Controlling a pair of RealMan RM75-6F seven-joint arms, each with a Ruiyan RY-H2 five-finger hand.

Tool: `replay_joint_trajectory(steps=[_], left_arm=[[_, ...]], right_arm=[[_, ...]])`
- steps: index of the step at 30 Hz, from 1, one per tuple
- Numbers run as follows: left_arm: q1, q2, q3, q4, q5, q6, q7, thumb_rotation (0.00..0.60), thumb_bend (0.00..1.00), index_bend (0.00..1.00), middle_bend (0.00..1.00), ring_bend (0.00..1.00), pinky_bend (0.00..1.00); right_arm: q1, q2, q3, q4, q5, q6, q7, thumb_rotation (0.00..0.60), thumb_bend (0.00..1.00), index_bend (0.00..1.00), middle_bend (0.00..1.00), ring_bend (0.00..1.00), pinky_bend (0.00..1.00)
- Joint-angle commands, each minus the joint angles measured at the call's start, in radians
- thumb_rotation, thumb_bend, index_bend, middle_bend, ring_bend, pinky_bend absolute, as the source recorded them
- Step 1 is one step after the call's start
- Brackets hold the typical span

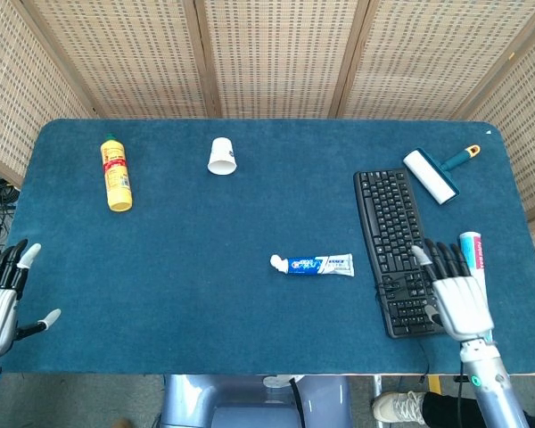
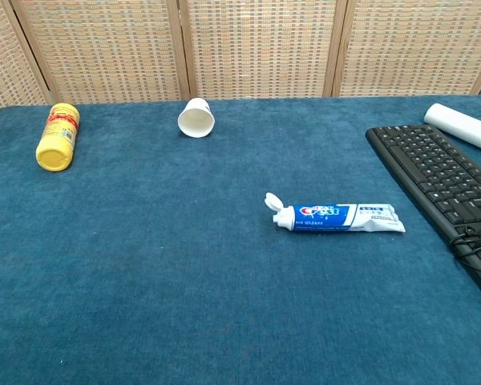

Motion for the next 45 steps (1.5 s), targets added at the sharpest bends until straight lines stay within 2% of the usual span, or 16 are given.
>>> replay_joint_trajectory(steps=[1,6,7,8,16,20,30,38,45], left_arm=[[-0.007,-0.002,-0.004,-0.004,-0.017,-0.015,-0.005,0.600,0.00,0.00,0.00,0.00,0.00],[-0.017,-0.004,-0.014,-0.002,-0.047,-0.039,-0.003,0.600,0.00,0.00,0.00,0.00,0.00],[-0.021,-0.006,-0.017,0.003,-0.062,-0.051,-0.003,0.600,0.00,0.00,0.00,0.00,0.00],[-0.023,-0.006,-0.019,0.005,-0.068,-0.055,-0.004,0.600,0.00,0.00,0.00,0.00,0.00],[-0.034,-0.005,-0.025,0.014,-0.096,-0.083,-0.019,0.600,0.00,0.00,0.00,0.00,0.00],[-0.038,-0.005,-0.025,0.015,-0.101,-0.087,-0.020,0.600,0.00,0.00,0.00,0.00,0.00],[-0.043,-0.004,-0.026,0.020,-0.112,-0.097,-0.025,0.600,0.00,0.00,0.00,0.00,0.00],[-0.041,-0.005,-0.027,0.015,-0.111,-0.086,-0.025,0.600,0.00,0.00,0.00,0.00,0.00],[-0.043,-0.009,-0.025,0.020,-0.118,-0.093,-0.021,0.600,0.00,0.00,0.00,0.00,0.00]], right_arm=[[0.135,-0.020,0.068,-0.008,0.080,-0.176,-0.046,0.600,0.01,0.21,0.23,0.15,0.14],[0.260,-0.117,0.129,0.056,0.251,-0.352,-0.078,0.600,0.10,0.29,0.31,0.22,0.22],[0.304,-0.174,0.144,0.099,0.325,-0.413,-0.084,0.600,0.12,0.30,0.32,0.23,0.23],[0.322,-0.198,0.150,0.121,0.358,-0.427,-0.101,0.600,0.12,0.30,0.32,0.23,0.24],[0.397,-0.318,0.133,0.207,0.480,-0.439,-0.209,0.600,0.19,0.33,0.35,0.27,0.28],[0.426,-0.359,0.127,0.220,0.524,-0.430,-0.249,0.600,0.22,0.34,0.37,0.29,0.34],[0.457,-0.403,0.106,0.241,0.536,-0.399,-0.267,0.600,0.24,0.39,0.42,0.35,0.39],[0.477,-0.454,0.082,0.331,0.501,-0.391,-0.252,0.600,0.32,0.41,0.44,0.36,0.39],[0.489,-0.467,0.083,0.356,0.497,-0.405,-0.214,0.600,0.36,0.42,0.44,0.37,0.39]])
